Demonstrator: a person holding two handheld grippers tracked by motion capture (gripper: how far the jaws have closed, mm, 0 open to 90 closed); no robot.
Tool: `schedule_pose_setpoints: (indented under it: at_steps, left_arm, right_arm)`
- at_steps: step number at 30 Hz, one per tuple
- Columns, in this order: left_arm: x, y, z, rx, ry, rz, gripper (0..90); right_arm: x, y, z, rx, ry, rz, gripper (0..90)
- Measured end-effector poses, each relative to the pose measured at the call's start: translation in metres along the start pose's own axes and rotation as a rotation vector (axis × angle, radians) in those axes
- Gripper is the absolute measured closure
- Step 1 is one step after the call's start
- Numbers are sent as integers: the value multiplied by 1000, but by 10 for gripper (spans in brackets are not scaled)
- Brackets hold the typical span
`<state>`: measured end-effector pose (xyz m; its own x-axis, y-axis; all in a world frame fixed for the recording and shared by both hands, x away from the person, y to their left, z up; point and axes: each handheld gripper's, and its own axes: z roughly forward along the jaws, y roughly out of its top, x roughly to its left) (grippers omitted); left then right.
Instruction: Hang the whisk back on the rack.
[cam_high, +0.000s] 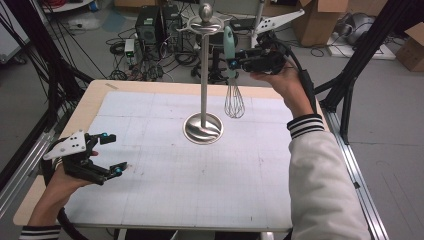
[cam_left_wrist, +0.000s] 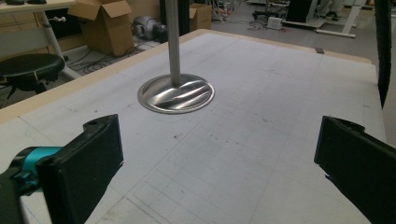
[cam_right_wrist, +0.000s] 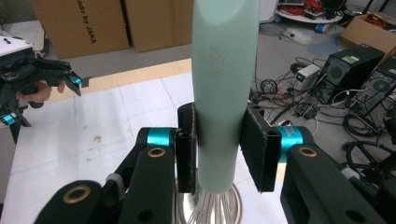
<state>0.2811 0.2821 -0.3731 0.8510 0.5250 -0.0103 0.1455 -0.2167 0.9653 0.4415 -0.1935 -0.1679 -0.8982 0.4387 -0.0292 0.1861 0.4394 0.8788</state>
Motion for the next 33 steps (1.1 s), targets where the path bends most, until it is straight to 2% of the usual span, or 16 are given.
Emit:
schedule_pose_setpoints:
  at_steps: [2, 6, 7, 8, 9, 14, 15, 24, 27, 28, 33]
  left_arm:
    - [0, 0, 0, -3, 0, -1, 17]
    - [0, 0, -1, -1, 3, -2, 17]
    - [0, 0, -1, -1, 2, 0, 17]
    - [0, 0, -1, -3, 2, -1, 17]
    - [0, 0, -1, -4, 3, -2, 17]
    - [0, 0, 0, -3, 4, -2, 17]
    - [0, 0, 0, -2, 4, -2, 17]
    - [0, 0, 0, -1, 5, -2, 17]
    - [0, 0, 0, 2, 6, 0, 17]
    - [0, 0, 0, 4, 5, 2, 17]
    - [-1, 0, 0, 9, 11, 3, 17]
  right_arm:
    - [-2, 0, 3, -7, -1, -17, 679]
    - [-1, 0, 7, 2, 2, 1, 678]
    - [-2, 0, 9, -9, 2, -12, 677]
    - [-1, 0, 9, -1, 1, 4, 677]
    - [-2, 0, 11, -13, 3, -18, 677]
    - [-1, 0, 13, -7, 2, -5, 675]
    - [-2, 0, 14, -17, 6, -20, 674]
    - [-1, 0, 16, -10, -12, -22, 654]
    - [0, -1, 18, -3, -17, -31, 567]
    - [2, -2, 18, 5, -32, -32, 546]
    - [5, -13, 19, 14, -56, -16, 430]
